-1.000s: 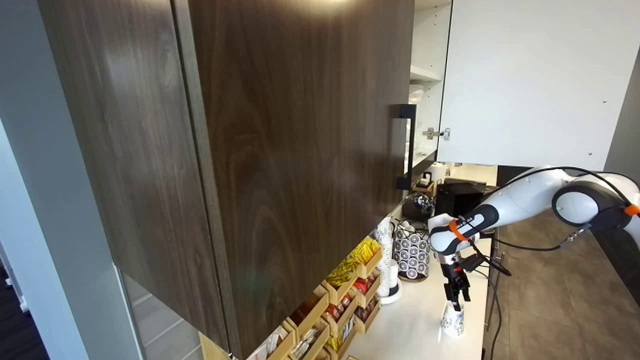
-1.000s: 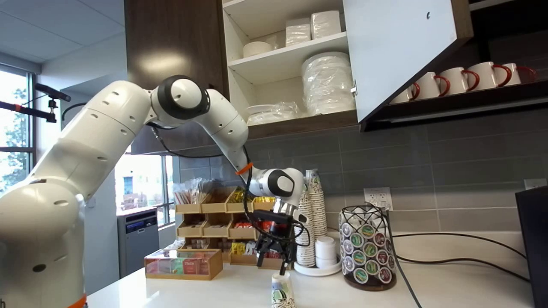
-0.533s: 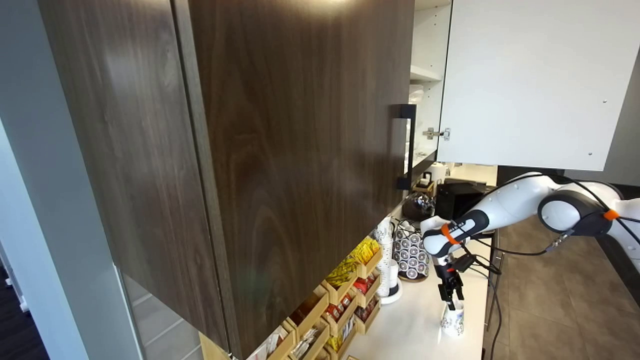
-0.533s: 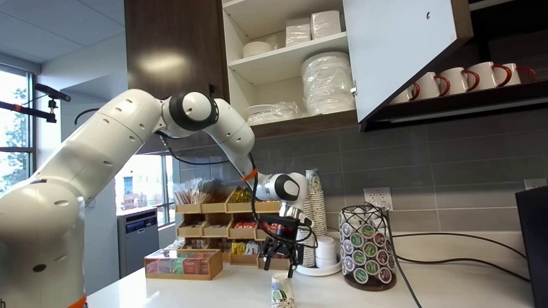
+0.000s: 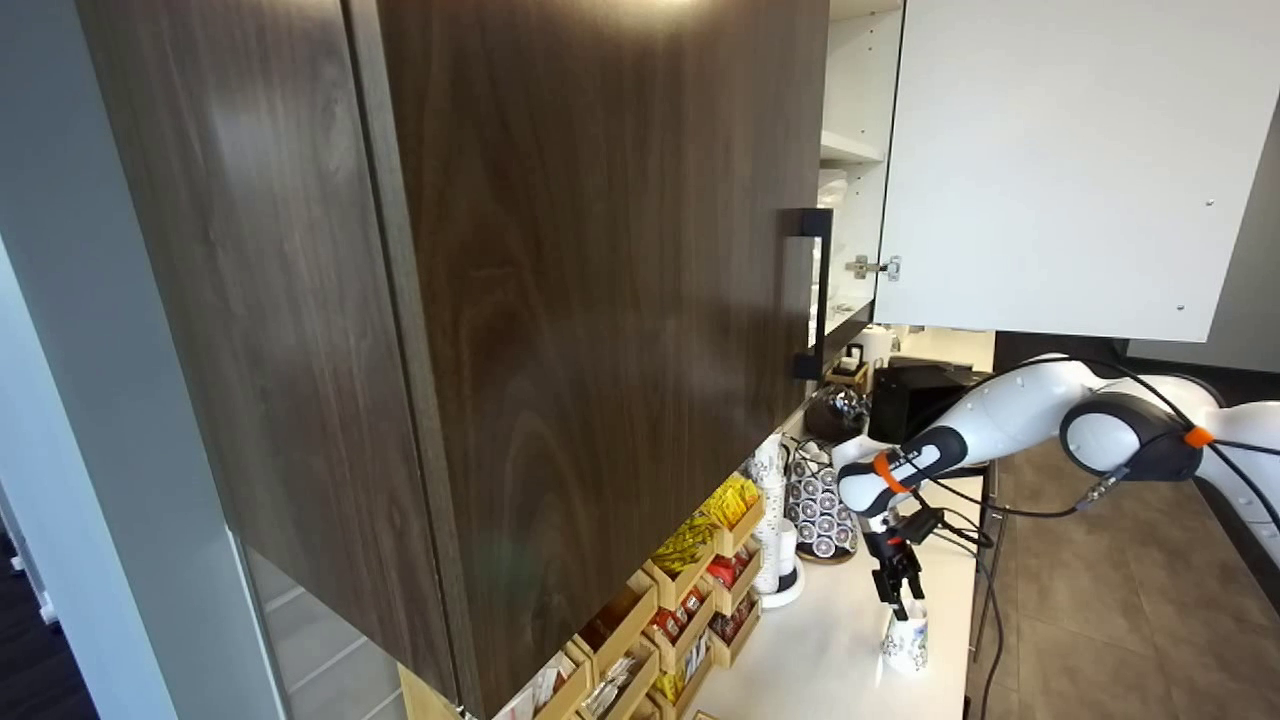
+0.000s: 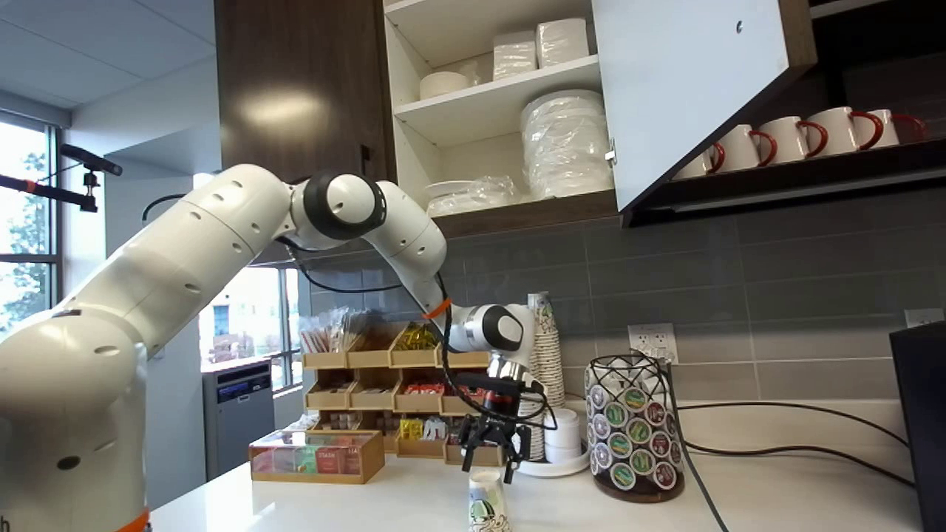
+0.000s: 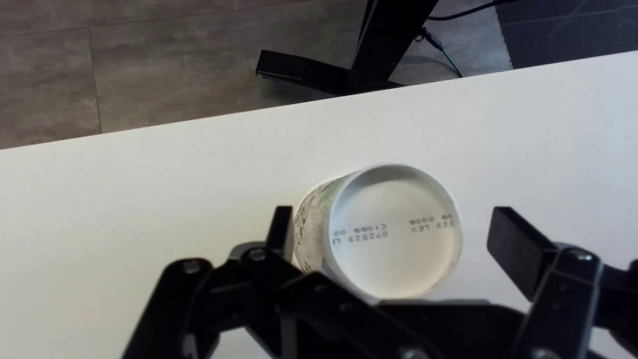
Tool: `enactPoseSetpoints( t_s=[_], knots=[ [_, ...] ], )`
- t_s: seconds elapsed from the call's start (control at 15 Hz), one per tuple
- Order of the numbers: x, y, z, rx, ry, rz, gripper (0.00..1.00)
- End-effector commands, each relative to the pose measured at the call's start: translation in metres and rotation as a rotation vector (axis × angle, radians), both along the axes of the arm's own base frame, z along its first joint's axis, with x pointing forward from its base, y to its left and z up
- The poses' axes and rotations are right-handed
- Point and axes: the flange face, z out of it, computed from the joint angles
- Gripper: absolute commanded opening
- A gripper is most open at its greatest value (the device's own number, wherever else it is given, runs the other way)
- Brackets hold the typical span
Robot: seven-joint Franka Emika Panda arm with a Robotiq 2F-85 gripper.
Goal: Pick up the paper cup and place it the right way up in the bottom shelf of the open cabinet
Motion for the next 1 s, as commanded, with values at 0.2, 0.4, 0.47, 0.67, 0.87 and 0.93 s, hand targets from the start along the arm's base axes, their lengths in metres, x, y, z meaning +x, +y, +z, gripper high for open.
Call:
enactPoseSetpoints(
  t_s=[0.2, 0.4, 0.47, 0.67, 0.87, 0.93],
  knots=[
    [0.005, 0.0, -0.021, -0.012, 0.037, 0.005, 1.0],
    [0.004, -0.002, -0.025, -0.006, 0.037, 0.005, 1.0],
    [0.004, -0.003, -0.025, -0.002, 0.037, 0.003, 1.0],
    [0.004, -0.006, -0.024, 0.002, 0.031, 0.001, 0.83],
    [0.004, -0.01, -0.023, 0.006, 0.03, -0.004, 0.58],
    [0.004, -0.011, -0.022, 0.005, 0.026, -0.007, 0.49]
  ],
)
